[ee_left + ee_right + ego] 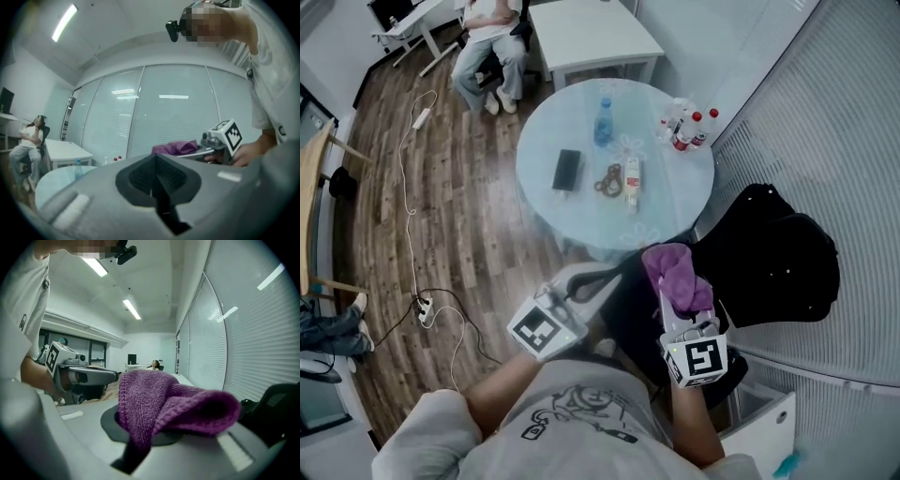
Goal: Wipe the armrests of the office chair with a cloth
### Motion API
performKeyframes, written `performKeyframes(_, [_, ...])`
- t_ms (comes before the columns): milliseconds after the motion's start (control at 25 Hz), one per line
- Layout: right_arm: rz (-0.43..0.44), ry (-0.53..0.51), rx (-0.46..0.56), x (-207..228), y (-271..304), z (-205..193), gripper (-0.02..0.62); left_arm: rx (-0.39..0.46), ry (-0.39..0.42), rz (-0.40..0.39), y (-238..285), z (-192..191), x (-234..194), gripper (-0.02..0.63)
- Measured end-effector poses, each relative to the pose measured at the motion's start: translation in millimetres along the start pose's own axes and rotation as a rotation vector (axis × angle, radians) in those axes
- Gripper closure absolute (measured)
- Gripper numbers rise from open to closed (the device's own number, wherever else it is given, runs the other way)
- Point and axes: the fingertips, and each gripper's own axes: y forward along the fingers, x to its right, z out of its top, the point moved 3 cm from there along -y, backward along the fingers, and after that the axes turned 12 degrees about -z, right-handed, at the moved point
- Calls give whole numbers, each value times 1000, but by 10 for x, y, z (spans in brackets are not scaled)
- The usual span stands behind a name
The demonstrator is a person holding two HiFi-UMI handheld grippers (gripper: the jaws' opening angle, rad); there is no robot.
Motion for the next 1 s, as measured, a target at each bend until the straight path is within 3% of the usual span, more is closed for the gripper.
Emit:
performKeyframes(480, [15, 42, 138, -155, -655, 1001, 561, 54, 102, -61, -19, 988, 518, 604])
performKeyframes(1000, [50, 35, 196, -377, -998, 1218, 563, 46, 80, -62, -38, 1155, 833, 604])
